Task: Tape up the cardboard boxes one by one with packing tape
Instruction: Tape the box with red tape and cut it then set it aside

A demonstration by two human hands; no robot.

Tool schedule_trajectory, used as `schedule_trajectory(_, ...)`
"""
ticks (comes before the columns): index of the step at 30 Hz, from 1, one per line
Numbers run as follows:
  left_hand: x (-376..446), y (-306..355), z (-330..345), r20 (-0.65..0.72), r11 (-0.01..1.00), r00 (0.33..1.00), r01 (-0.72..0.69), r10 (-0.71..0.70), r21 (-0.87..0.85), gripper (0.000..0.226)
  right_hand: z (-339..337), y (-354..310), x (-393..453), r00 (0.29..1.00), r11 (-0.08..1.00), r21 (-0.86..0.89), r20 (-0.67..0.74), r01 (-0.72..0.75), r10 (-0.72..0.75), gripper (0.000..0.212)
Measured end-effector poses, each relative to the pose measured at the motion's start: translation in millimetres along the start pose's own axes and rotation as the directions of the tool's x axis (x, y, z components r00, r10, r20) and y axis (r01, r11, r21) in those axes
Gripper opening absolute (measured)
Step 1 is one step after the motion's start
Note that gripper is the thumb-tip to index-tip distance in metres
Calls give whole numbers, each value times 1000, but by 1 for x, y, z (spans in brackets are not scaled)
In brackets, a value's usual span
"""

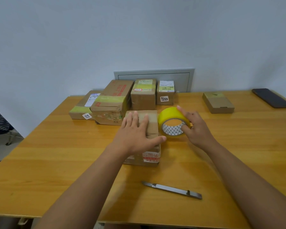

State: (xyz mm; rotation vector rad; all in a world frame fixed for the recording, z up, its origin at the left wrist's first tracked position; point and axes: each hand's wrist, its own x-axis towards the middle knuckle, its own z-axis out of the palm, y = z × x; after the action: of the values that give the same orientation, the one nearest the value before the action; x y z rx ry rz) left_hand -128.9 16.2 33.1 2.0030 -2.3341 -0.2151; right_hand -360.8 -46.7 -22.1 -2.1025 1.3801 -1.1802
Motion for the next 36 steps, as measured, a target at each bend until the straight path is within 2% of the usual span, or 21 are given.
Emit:
schedule_trajectory(7, 5, -2, -1, 48, 994, 995, -89, 86, 59, 83, 0, -2, -3, 1000, 1000, -6, 4, -19, 19, 69)
schedule_trajectory(12, 3, 3, -2, 84, 997, 996, -40, 35, 60, 115, 0, -6, -3, 999, 999, 9, 4, -50, 50, 68)
schedule_trajectory(16, 0, 3, -1, 31, 996, 997, -67, 65, 63, 106, -5, -10, -3, 998, 998, -9, 24, -56, 56, 68)
schedule_trajectory(21, -4, -9, -7, -5, 994, 999, -50, 50, -96, 107, -11, -31, 2, 1000, 1000, 14, 0, -26, 26, 69)
schedule_trajectory(25, -17, -25, -15, -69, 934, 997, -48, 25, -354, 87, -6, -61, 18, 995, 990, 142, -97, -15, 29, 65)
schedule_trajectory(27, -27, -26, -18, -101, 826, 994, -87, 37, -557, 65, -2, -72, 24, 993, 979, 200, -108, -24, 46, 66)
schedule_trajectory(29, -37, -19, -19, -133, 552, 989, -148, 68, -820, 41, 6, -82, 26, 996, 955, 293, -72, -36, 60, 66)
schedule_trajectory(31, -42, -13, -14, -130, 262, 990, -140, 53, -955, 43, 16, -91, 25, 998, 937, 348, -39, -36, 53, 67)
schedule_trajectory(32, -45, -11, -11, -127, 177, 991, -132, 37, -975, 43, 21, -95, 25, 998, 933, 358, -28, -43, 57, 70)
schedule_trajectory(36, -48, -20, 1, -129, 98, 991, -127, -17, -987, 46, 35, -105, 26, 998, 912, 404, 52, -64, 46, 85)
